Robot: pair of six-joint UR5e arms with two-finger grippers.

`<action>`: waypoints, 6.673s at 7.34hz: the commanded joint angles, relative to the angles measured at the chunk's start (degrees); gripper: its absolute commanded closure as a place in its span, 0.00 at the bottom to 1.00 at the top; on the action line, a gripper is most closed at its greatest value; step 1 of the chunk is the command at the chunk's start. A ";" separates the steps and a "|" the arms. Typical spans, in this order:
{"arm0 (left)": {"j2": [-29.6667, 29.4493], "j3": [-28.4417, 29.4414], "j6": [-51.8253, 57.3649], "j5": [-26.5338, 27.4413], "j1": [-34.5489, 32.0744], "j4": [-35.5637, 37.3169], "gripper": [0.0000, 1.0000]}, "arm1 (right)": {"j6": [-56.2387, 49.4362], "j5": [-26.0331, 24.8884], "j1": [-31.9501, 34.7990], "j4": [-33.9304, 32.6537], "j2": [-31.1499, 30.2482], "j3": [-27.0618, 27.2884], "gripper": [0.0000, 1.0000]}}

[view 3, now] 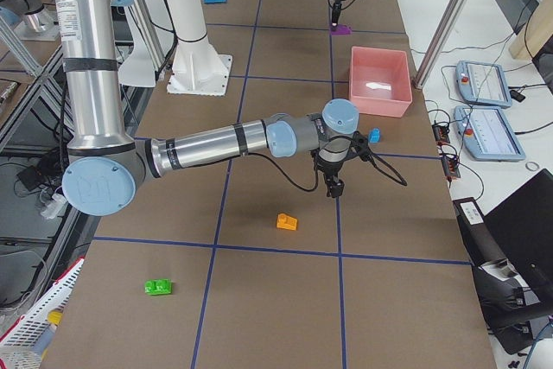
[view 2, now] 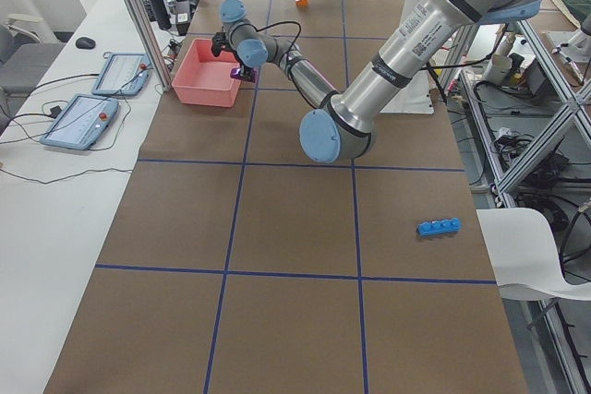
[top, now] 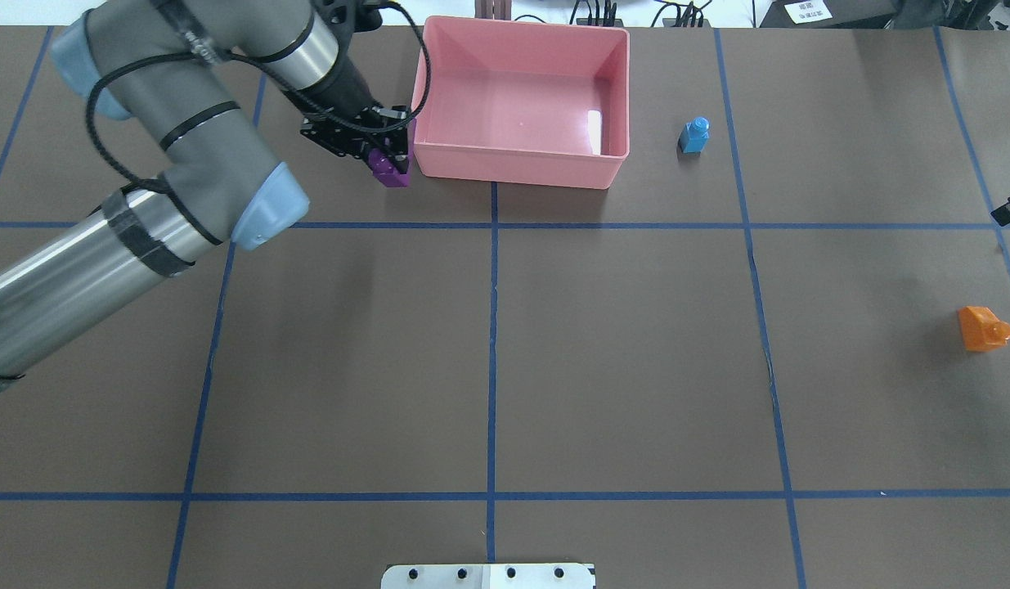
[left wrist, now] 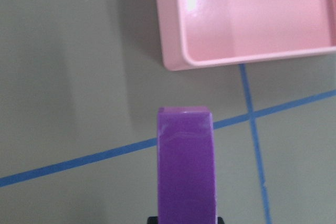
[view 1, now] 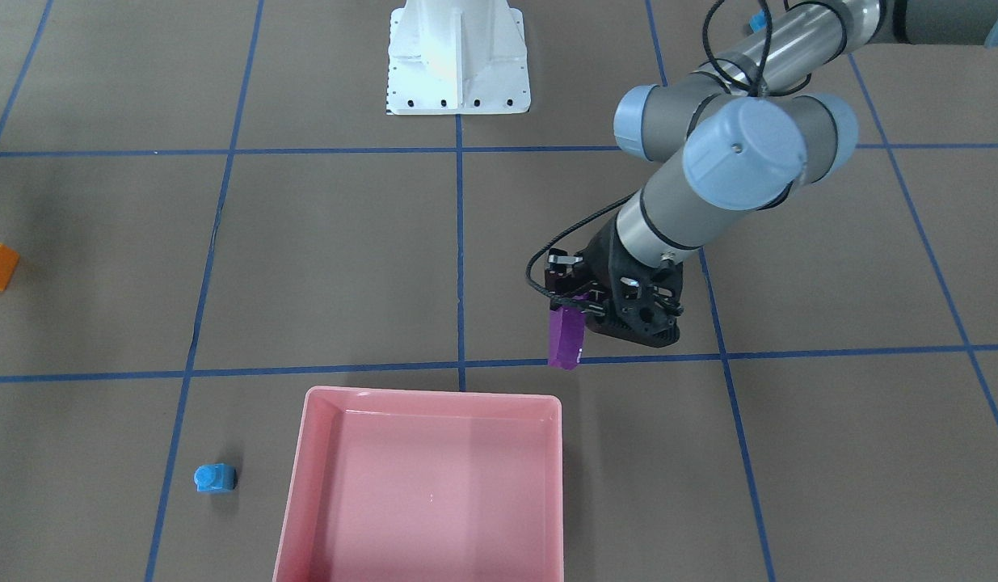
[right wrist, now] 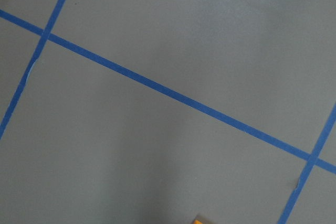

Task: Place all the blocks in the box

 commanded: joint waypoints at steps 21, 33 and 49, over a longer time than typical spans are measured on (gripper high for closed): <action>5.73 -2.50 -6.20 5.01 -2.59 -9.96 0.00 | 54.41 -20.30 -22.50 25.56 44.47 -50.85 0.38; 25.92 -18.39 2.50 4.75 -4.35 -8.92 0.00 | 70.24 -17.22 -23.91 17.10 58.43 -48.35 1.00; 38.16 -37.13 -0.75 5.28 -3.47 10.52 0.00 | 40.88 -7.38 -8.53 17.48 -9.32 -7.69 0.00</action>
